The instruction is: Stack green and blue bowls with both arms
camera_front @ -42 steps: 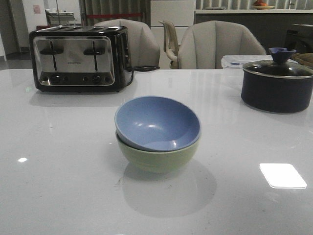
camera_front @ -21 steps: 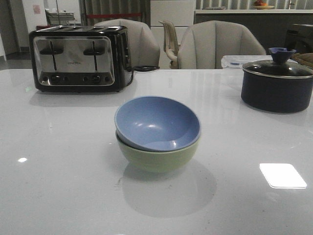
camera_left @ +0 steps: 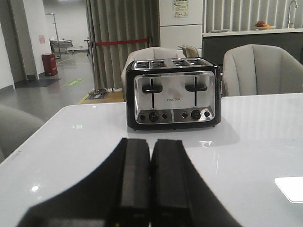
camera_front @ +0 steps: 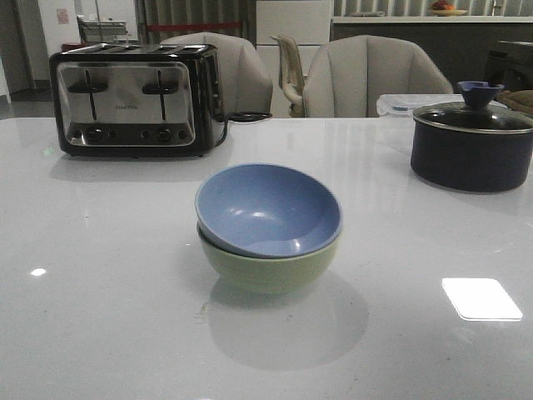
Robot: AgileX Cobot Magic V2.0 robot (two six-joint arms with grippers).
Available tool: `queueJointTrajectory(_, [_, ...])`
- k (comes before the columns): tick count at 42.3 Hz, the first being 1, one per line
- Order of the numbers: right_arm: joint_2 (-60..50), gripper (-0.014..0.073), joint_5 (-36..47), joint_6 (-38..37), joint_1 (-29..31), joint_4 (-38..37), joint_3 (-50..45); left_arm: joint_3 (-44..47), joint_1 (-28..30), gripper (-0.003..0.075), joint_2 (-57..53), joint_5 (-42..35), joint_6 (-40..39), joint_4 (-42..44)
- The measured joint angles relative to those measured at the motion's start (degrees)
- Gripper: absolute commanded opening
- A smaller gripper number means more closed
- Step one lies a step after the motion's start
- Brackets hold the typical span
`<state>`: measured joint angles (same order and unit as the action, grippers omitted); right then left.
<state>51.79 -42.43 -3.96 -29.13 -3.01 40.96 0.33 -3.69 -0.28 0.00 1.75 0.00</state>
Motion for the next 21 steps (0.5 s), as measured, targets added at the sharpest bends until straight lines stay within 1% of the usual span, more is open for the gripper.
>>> queueJointTrajectory(17, [-0.07, 0.0043, 0.0, 0.0, -0.05, 0.0, -0.24, 0.0, 0.0, 0.0102, 0.0, 0.0, 0.0, 0.0])
queueJointTrajectory(21, [-1.93, 0.0043, 0.6, 0.11, 0.4, -0.25, -1.59, 0.0, 0.0, 0.0102, 0.0, 0.0, 0.0, 0.0])
